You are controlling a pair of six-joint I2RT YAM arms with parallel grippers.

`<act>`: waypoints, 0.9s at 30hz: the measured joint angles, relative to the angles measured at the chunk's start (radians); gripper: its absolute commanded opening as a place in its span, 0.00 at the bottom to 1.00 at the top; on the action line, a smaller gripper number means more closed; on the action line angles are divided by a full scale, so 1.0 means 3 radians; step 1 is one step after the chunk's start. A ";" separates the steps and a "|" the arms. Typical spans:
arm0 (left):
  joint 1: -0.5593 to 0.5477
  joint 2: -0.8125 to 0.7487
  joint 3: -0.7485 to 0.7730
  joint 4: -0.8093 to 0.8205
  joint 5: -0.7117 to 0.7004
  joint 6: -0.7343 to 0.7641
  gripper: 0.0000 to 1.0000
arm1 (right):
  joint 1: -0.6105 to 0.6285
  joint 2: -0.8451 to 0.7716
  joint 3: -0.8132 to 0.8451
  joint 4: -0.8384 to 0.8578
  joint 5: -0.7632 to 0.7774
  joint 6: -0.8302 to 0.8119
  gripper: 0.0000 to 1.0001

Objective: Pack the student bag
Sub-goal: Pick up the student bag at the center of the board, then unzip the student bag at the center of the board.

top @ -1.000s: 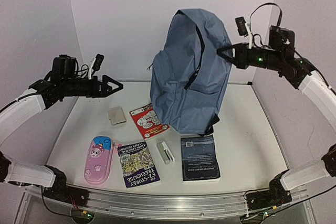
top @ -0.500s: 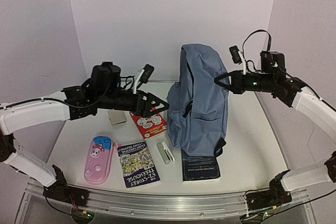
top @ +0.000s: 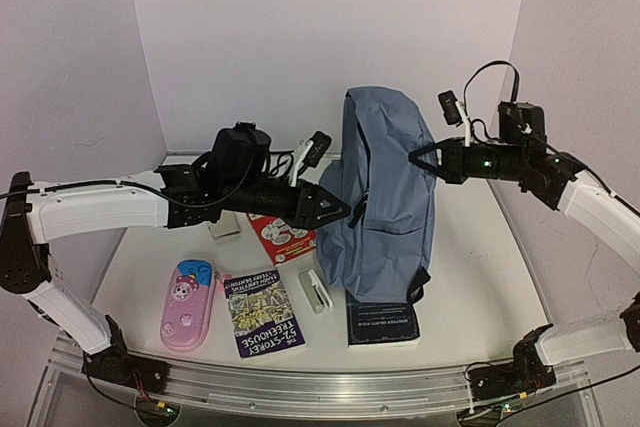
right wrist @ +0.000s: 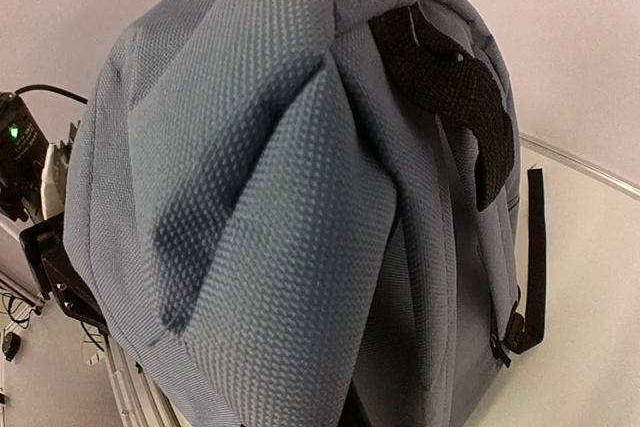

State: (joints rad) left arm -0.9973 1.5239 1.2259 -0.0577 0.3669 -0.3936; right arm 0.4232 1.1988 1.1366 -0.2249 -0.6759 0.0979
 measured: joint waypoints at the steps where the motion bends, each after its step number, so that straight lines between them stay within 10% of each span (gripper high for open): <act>1: -0.0014 0.0001 0.0007 0.0016 0.0002 0.0006 0.27 | 0.0000 0.0000 0.0000 0.0000 -0.0002 0.0001 0.00; 27: -0.0083 0.0239 0.0207 0.0074 0.0197 -0.0011 0.15 | 0.0000 0.0000 -0.0001 0.0001 -0.0009 0.0010 0.00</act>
State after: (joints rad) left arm -1.0222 1.5955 1.2881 -0.0355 0.4261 -0.3968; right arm 0.4232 1.1988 1.1362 -0.2245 -0.6785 0.1010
